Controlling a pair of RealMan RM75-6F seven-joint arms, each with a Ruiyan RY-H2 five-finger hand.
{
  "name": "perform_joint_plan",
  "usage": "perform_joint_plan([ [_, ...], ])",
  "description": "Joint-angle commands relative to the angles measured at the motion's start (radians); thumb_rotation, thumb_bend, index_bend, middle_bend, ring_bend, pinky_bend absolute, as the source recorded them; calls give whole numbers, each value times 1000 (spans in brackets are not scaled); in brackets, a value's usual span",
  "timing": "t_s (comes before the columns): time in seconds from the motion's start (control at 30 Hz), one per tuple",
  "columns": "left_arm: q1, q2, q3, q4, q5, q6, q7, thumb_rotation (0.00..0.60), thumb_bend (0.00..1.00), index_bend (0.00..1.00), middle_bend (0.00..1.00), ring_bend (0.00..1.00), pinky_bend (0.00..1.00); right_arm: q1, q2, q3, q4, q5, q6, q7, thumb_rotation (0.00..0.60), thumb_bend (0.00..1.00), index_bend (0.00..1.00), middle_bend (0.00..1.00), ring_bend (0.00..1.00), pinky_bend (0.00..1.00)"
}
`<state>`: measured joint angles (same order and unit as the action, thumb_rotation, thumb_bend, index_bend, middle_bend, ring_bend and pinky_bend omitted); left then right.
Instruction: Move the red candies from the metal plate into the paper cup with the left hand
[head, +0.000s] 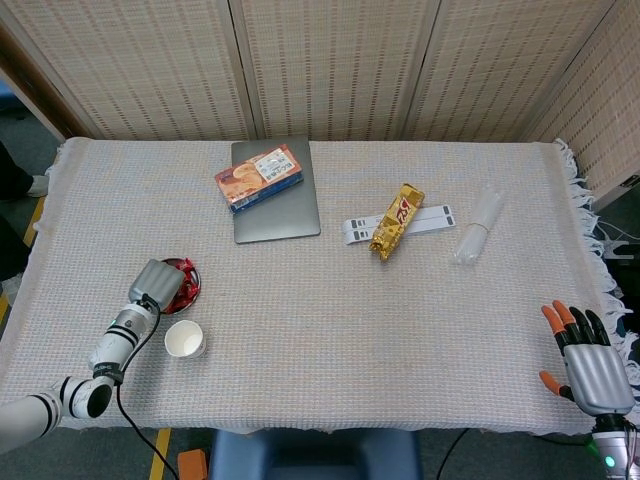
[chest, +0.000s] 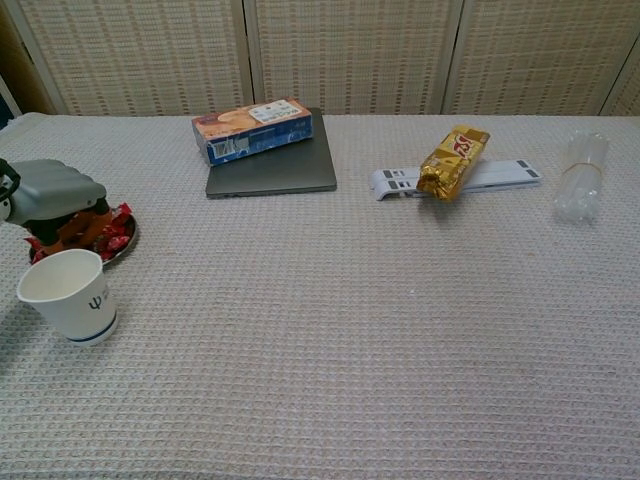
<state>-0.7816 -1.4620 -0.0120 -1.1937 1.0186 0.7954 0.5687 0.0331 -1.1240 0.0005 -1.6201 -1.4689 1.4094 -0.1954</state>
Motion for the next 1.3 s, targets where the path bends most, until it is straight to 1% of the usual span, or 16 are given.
perform_joint_plan([
  [0.03,2,6,-4,-15,14,13,-6,600,541,720,725,598,999,0,1,0,0,1,-1,1,600,111,0,0,0,0],
  [0.23,6,11,-9,-28,39,33,-12,600,539,707,711,605,1000,1,2,0,1,2,-2,4,600,111,0,0,0,0],
  [0.27,6,8,-6,-21,47,36,-10,600,536,685,693,604,1000,1,2,0,1,1,-1,5,600,111,0,0,0,0],
  [0.37,9,-1,-3,0,64,38,-19,600,494,513,549,604,999,0,2,0,1,-1,4,6,600,111,0,0,0,0],
  [0.4,10,-3,-4,4,68,35,-26,600,484,472,515,603,999,-1,2,0,1,0,4,7,600,111,0,0,0,0],
  [0.43,10,-4,-4,7,73,32,-35,600,483,461,508,603,1000,0,2,1,2,1,3,6,600,111,0,0,0,0],
  [0.6,13,6,-9,-1,87,30,-55,600,482,496,528,606,1000,3,1,1,2,6,-4,3,600,111,0,0,0,0],
  [0.8,25,44,-12,-58,105,61,-53,600,479,540,565,621,1000,4,0,-1,1,4,-7,1,600,111,0,0,0,0],
  [1.1,35,70,-20,-101,102,82,-31,600,481,553,572,621,1000,1,4,-5,-1,-5,1,6,600,111,0,0,0,0],
  [1.2,43,93,-22,-140,115,110,-24,600,482,554,572,622,1000,2,4,-5,0,-5,-1,8,600,111,0,0,0,0],
  [1.3,60,142,-15,-222,137,145,-21,600,480,554,573,622,1000,3,4,-6,0,-6,-4,9,600,111,0,0,0,0],
])
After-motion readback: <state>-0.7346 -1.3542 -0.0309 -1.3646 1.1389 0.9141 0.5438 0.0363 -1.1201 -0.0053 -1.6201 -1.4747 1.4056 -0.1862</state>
